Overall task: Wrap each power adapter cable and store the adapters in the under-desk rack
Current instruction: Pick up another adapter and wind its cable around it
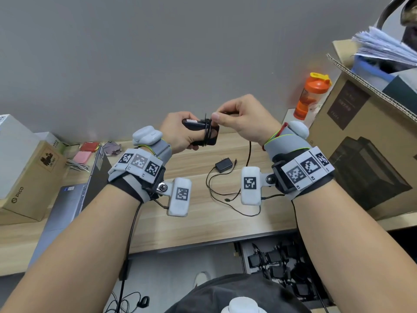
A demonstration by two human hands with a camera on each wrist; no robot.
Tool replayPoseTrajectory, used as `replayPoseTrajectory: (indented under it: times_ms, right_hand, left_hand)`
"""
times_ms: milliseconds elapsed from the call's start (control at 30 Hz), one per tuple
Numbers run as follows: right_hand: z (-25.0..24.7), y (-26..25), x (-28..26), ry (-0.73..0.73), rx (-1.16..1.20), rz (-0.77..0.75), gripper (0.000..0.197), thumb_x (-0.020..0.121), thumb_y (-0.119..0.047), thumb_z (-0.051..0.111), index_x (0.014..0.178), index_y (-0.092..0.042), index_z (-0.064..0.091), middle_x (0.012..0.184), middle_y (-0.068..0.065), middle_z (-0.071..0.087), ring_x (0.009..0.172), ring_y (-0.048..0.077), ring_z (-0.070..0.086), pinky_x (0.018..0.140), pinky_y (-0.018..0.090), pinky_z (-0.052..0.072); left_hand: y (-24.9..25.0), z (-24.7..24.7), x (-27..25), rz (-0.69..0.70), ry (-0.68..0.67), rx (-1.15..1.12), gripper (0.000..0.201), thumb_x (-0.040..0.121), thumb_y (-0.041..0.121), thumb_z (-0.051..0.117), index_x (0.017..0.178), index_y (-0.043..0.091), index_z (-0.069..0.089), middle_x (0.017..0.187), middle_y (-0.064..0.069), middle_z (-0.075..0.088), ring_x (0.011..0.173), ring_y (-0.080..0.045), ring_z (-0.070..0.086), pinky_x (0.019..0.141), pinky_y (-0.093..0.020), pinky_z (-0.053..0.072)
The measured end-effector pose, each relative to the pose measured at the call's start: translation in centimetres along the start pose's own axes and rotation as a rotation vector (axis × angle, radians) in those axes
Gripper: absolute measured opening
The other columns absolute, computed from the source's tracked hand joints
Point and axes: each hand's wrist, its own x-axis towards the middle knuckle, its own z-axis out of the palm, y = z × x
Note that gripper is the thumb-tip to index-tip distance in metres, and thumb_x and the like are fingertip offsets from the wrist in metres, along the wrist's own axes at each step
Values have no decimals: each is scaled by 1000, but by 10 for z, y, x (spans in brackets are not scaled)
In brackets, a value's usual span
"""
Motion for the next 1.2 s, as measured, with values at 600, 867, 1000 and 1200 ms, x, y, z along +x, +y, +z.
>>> replayPoseTrajectory:
  times_ms: [600, 867, 1000, 1200]
  right_hand:
    - [18, 40, 8, 83, 140, 94, 29, 98, -18, 59, 72, -5, 63, 54, -13, 43, 51, 1, 31, 52, 21, 26]
    - [38, 36, -3, -92, 30, 102, 24, 98, -34, 58, 98, -22, 78, 85, -7, 75, 83, -4, 57, 84, 23, 46]
    - [38, 28, -1, -116, 10, 68, 21, 93, -35, 64, 88, -21, 79, 58, -9, 42, 57, 8, 35, 57, 24, 29]
    - [22, 17, 3, -97, 8, 14, 15, 88, -32, 71, 75, -28, 77, 63, 0, 51, 64, 12, 39, 62, 27, 33]
  left_hand:
    - [17, 5, -11, 78, -88, -171, 33, 71, 18, 86, 81, 11, 55, 67, -11, 66, 50, -25, 57, 52, -29, 47]
    - [13, -2, 7, 23, 174, -318, 32, 74, 26, 85, 82, 14, 56, 63, -3, 67, 47, -18, 55, 46, -25, 41]
    - [3, -7, 13, -1, 213, -242, 34, 73, 22, 86, 84, 12, 56, 68, -9, 66, 42, -16, 55, 42, -24, 42]
    - [-8, -7, 12, -27, 156, -95, 38, 69, 15, 88, 86, 5, 55, 68, -12, 63, 37, -11, 55, 37, -18, 40]
